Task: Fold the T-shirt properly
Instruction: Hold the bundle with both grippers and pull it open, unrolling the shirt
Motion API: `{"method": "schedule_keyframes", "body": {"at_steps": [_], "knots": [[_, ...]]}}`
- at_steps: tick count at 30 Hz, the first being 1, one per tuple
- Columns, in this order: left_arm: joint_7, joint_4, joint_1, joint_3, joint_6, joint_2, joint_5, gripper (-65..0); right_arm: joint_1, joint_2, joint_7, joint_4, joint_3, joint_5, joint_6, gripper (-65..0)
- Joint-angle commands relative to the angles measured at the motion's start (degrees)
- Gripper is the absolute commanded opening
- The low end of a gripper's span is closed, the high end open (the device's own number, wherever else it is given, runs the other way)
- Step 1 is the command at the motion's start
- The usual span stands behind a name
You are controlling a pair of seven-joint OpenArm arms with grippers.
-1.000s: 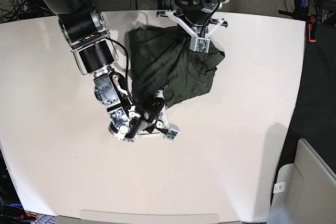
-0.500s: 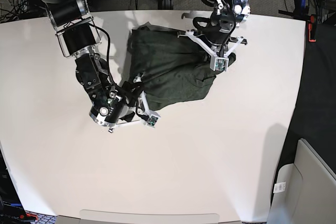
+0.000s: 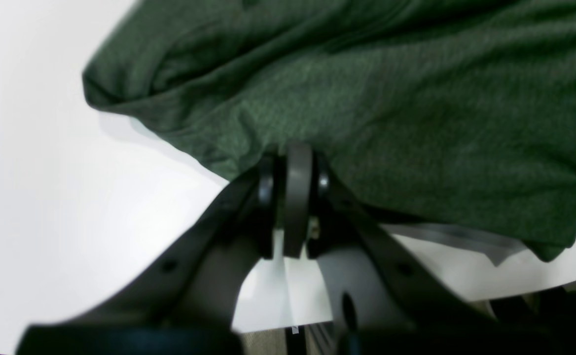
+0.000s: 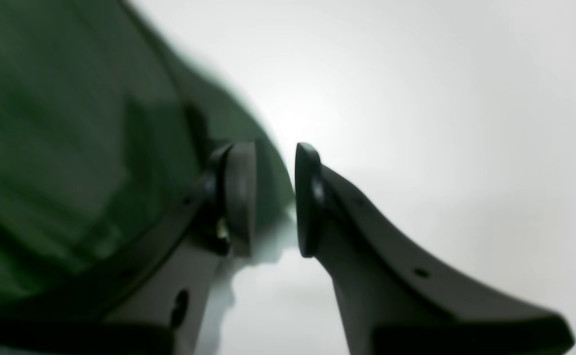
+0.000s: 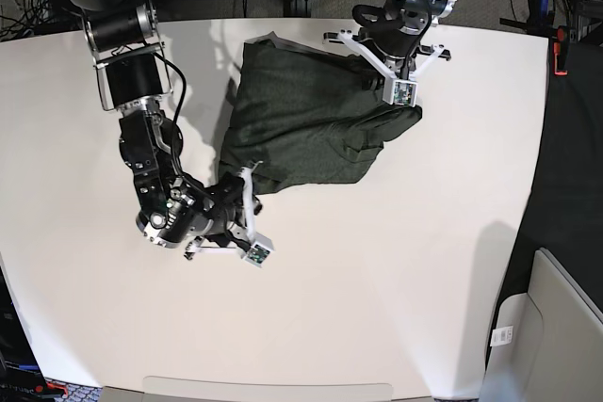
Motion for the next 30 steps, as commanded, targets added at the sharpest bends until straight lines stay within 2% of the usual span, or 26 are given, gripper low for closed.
{"method": "schedule_keyframes", "body": {"at_steps": [1, 8, 11, 16, 22, 30], "knots": [[-1.1, 1.0, 1.1, 0.4, -0.1, 0.0, 0.2, -63.9, 2.4, -0.9, 1.3, -0.3, 0.1, -0.5, 0.1, -52.7], [-0.9, 0.7, 1.5, 6.4, -0.1, -0.1, 0.2, -63.9, 3.5, -8.0, 5.4, -8.7, -0.1, -14.5, 0.1, -52.7], [-0.8, 0.6, 1.7, 7.2, -0.1, -0.1, 0.2, -63.9, 3.1, -8.6, 5.4, -10.5, -0.1, -15.6, 0.1, -52.7], [2.7, -0.6, 1.2, 7.3, -0.1, 0.0, 0.2, -63.9, 1.9, -8.3, 4.7, -11.5, -0.2, -15.7, 0.1, -52.7], [3.7, -1.2, -1.2, 7.3, -0.1, 0.0, 0.2, -63.9, -1.3, -7.0, 0.0, -9.7, -0.2, -15.6, 0.1, -52.7], [3.7, -6.5, -6.1, 7.2, -0.1, 0.0, 0.2, -63.9, -8.9, -2.1, -5.8, 4.0, -0.2, -15.5, 0.1, -52.7]]}}
